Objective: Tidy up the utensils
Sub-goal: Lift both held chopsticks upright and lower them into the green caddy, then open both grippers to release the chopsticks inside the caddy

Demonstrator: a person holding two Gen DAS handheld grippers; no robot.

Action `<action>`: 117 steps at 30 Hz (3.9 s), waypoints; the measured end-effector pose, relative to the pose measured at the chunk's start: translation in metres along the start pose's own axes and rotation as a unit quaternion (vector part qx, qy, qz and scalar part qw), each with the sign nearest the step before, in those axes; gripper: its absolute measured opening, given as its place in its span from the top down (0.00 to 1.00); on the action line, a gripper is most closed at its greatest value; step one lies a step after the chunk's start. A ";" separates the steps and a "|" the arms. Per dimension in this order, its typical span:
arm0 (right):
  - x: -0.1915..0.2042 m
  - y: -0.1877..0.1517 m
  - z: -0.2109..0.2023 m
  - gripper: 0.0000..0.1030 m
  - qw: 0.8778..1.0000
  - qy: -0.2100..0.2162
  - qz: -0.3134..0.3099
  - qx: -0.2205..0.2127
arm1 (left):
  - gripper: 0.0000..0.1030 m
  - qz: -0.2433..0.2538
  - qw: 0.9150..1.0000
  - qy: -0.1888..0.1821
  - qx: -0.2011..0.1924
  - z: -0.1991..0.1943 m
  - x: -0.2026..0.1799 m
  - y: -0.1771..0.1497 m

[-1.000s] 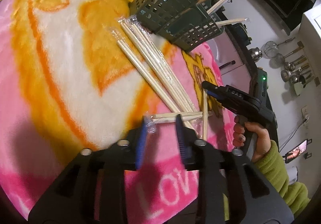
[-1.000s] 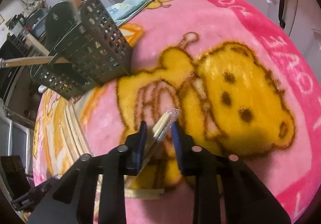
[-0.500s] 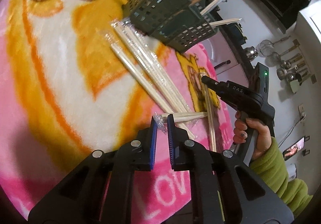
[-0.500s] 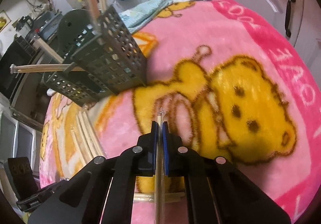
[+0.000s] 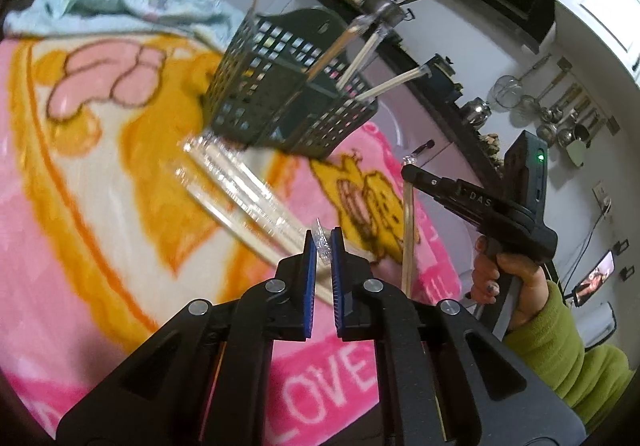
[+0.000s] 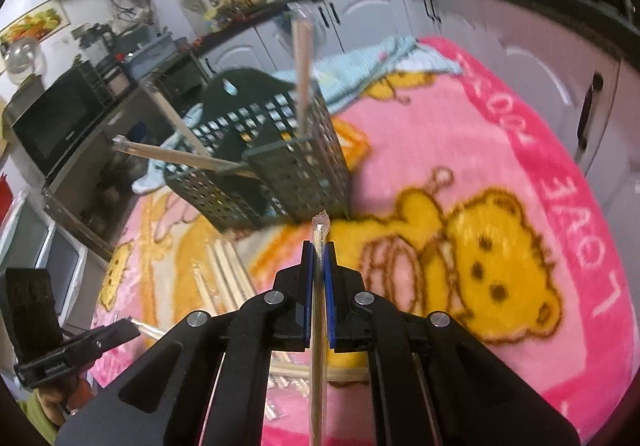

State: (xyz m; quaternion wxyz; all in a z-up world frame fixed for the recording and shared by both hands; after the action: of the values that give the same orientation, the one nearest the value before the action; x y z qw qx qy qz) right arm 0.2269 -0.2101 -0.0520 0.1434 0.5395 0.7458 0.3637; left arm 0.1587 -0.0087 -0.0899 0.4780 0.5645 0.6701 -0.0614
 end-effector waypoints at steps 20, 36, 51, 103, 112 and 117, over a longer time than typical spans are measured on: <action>0.025 0.019 -0.061 0.95 0.996 0.005 -0.045 -0.077 | 0.98 0.084 0.996 -0.008 -0.035 -0.013 -0.071 0.019; 0.043 0.053 -0.101 0.95 0.984 -0.017 -0.096 -0.147 | 0.98 0.126 0.989 -0.024 -0.071 -0.031 -0.116 0.051; 0.063 0.093 -0.125 0.95 0.972 -0.023 -0.127 -0.196 | 0.98 0.154 0.980 -0.027 -0.123 -0.060 -0.143 0.090; 0.071 0.203 -0.090 0.95 0.916 -0.102 -0.196 -0.335 | 0.98 0.140 0.968 0.076 -0.196 -0.081 -0.079 0.172; 0.054 0.191 -0.050 0.95 0.933 -0.096 -0.169 -0.301 | 0.98 0.135 0.973 0.084 -0.170 -0.050 -0.068 0.167; 0.045 0.184 -0.031 0.94 0.945 -0.087 -0.148 -0.278 | 0.97 0.132 0.973 0.091 -0.164 -0.039 -0.062 0.165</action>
State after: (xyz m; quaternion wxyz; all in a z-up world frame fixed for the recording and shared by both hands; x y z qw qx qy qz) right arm 0.3197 -0.1535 0.1058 0.4039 0.3908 0.6715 0.4829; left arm 0.2651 0.0312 0.0509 0.5052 0.5652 0.6312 0.1642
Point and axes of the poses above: each gripper's, at about its wrist camera, not at the fingertips, and z roughly the way its jaws point, x to its left, y to its top, the point moved 7 cm from there along z, roughly the way its jaws point, and after that the axes turned 11 degrees about -z, right-handed, at the moved point
